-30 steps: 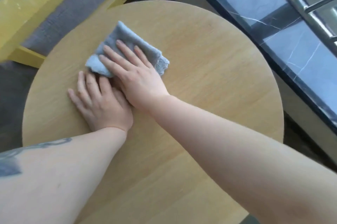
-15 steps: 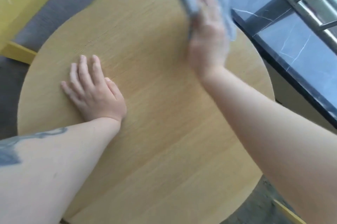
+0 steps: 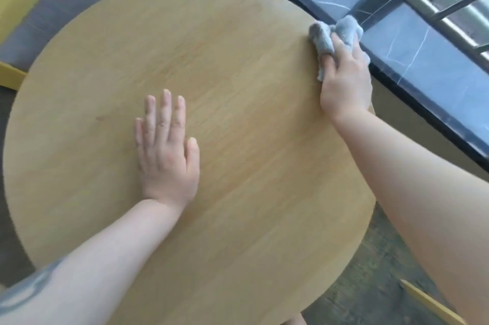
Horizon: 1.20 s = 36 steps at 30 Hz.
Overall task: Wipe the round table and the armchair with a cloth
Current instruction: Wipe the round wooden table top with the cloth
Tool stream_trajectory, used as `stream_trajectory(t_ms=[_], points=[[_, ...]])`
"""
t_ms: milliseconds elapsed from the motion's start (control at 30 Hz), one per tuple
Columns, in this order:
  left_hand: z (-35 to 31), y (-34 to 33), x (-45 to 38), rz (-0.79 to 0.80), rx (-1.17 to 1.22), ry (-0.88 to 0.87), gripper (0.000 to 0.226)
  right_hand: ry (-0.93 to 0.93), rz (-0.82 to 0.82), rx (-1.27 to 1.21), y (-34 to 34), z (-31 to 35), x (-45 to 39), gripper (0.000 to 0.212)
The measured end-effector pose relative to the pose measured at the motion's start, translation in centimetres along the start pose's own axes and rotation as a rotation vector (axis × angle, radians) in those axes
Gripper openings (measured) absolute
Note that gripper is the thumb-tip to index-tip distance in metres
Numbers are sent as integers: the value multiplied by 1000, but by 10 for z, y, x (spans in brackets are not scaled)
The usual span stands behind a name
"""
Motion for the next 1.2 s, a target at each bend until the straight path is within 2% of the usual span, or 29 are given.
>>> stream_trajectory(t_ms=[33,67,133,200,233,367,467,533,600,667,733,767,800,867,967,1033,1067,1100,1133,1200], points=[[-15,-12,2,37,6,-18,64,35,-13,-51,-1,22,-2,44],[-25,-22,1,67,-7,-13,63,149,7,-75,-9,51,6,44],[-30,-33,-1,93,-82,29,60,477,98,-14,-48,101,52,46],[-27,-36,0,92,-118,67,54,692,123,83,-81,109,113,46],[-26,-37,1,97,-119,73,53,701,93,99,-87,93,129,44],[-29,-38,2,141,-145,51,61,488,-20,156,-51,-8,101,51],[-30,-36,1,153,-133,58,62,66,-28,69,0,-71,48,48],[-29,-36,2,163,-127,69,63,-115,-109,-93,22,-66,24,45],[-29,-35,1,167,-130,71,63,16,-204,-163,20,-17,24,47],[-30,-37,0,174,-143,64,62,376,-215,-156,-7,48,62,50],[-29,-37,0,166,-138,77,61,696,-57,-58,-48,74,128,48],[-28,-37,1,155,-132,84,61,752,48,4,-61,62,151,48],[-28,-36,1,147,-130,82,62,728,87,44,-63,37,156,48],[-29,-36,1,146,-137,64,63,558,21,72,-45,-25,136,50],[-29,-36,0,153,-136,51,63,122,-44,52,6,-98,85,54],[-29,-36,0,152,-131,53,63,-207,-85,-81,34,-116,52,49],[-28,-36,1,155,-127,58,63,-299,-131,-127,40,-111,40,48],[-28,-36,1,158,-122,62,63,-281,-178,-150,41,-94,34,47],[-29,-37,1,158,-119,60,64,-186,-199,-196,35,-66,34,47],[-29,-39,0,165,-133,56,64,182,-141,-230,-3,3,69,49]])
Point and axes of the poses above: each hand's wrist, its own x-axis away from the middle knuckle, its own y-axis out of the back of the hand, z = x × y, the point moved 7 cm from there along -x, towards the middle knuckle, and after that the axes turned 9 degrees about -y, right-handed, at the moved point
